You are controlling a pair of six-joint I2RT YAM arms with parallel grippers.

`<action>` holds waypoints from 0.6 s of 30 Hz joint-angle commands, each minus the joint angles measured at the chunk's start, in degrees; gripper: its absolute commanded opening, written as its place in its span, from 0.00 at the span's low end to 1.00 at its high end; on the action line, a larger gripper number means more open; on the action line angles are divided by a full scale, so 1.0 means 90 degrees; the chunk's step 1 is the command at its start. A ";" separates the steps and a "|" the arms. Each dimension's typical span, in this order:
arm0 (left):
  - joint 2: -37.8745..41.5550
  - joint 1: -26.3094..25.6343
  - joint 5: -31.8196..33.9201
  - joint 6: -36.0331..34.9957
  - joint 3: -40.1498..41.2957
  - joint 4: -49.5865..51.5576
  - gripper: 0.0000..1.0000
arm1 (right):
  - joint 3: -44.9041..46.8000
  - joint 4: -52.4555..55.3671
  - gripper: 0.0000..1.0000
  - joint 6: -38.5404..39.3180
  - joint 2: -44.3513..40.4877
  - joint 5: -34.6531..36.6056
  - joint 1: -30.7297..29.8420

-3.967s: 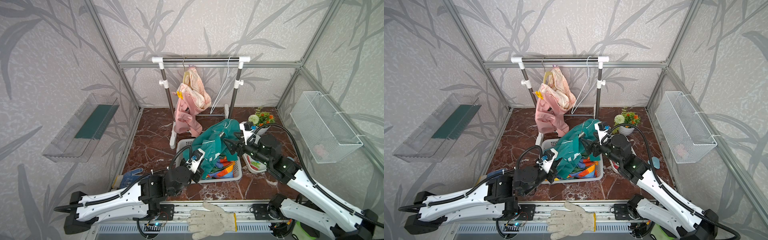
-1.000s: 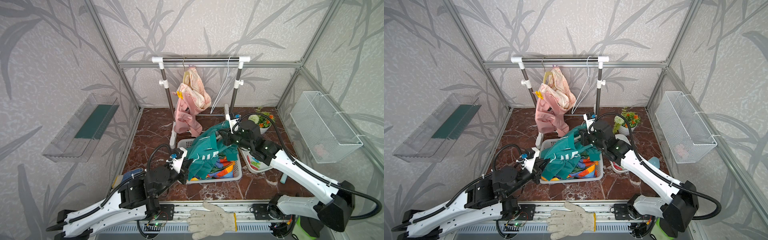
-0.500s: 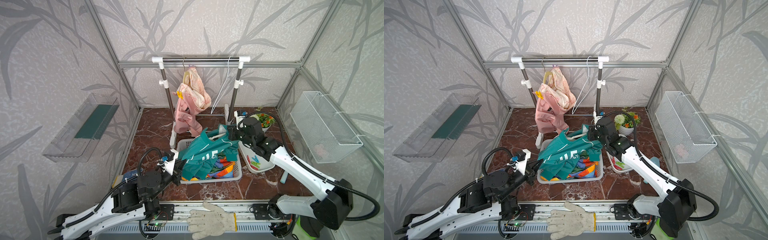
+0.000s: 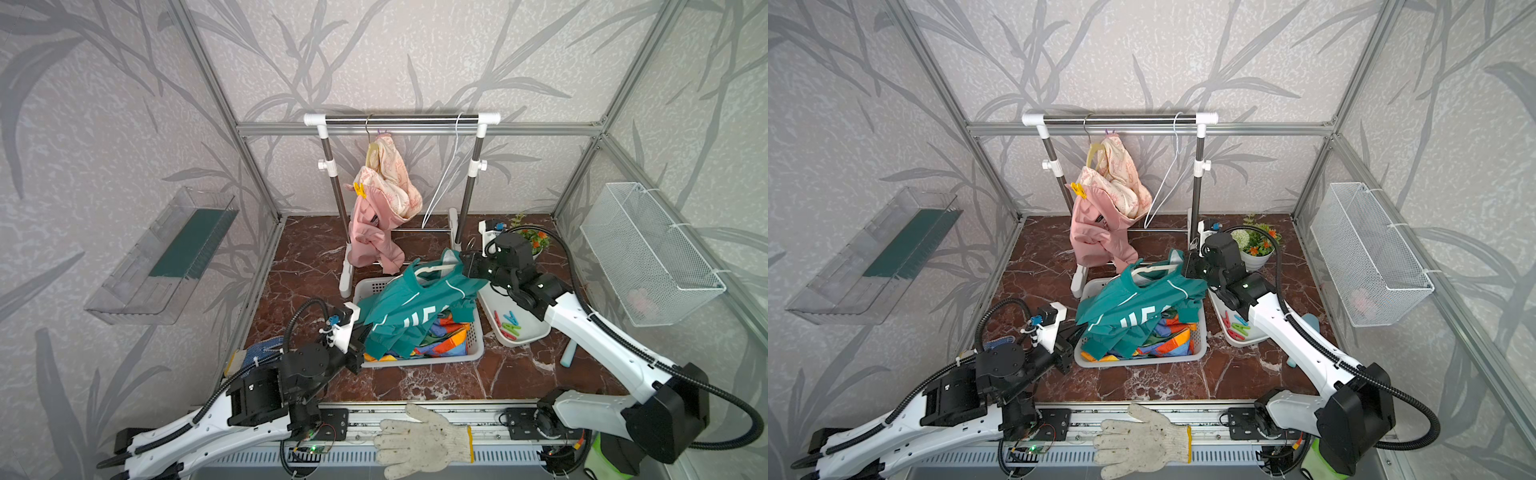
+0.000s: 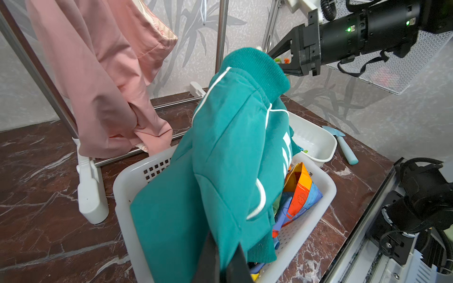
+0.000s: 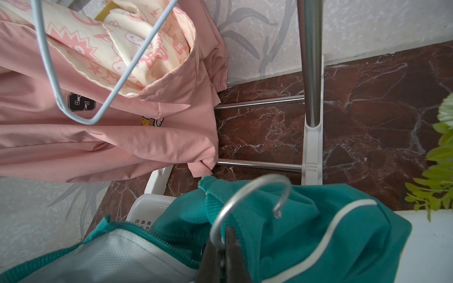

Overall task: Remove the clothespins securing jackets to the hanger
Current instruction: Remove the jacket from the hanger.

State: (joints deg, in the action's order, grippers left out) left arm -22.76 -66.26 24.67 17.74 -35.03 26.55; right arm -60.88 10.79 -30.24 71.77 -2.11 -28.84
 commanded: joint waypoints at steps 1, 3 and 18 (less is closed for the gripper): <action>-0.0406 0.0018 0.0467 0.0196 -0.0153 0.0217 0.00 | -0.0121 -0.0139 0.00 -0.0179 -0.0237 -0.0024 0.0128; -0.0759 0.0018 0.0594 0.0226 -0.0268 0.0299 0.00 | -0.0183 -0.0232 0.00 -0.0352 -0.0296 -0.0206 0.0133; -0.1132 0.0018 0.0425 0.0031 -0.0339 0.0064 0.00 | -0.0821 -0.0530 0.00 -0.0785 -0.0135 -0.0361 -0.0436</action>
State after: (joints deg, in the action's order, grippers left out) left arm -33.54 -66.26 29.08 17.93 -36.82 27.70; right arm -64.90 8.19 -37.43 70.87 -6.70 -32.16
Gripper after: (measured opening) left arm 0.047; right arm 0.054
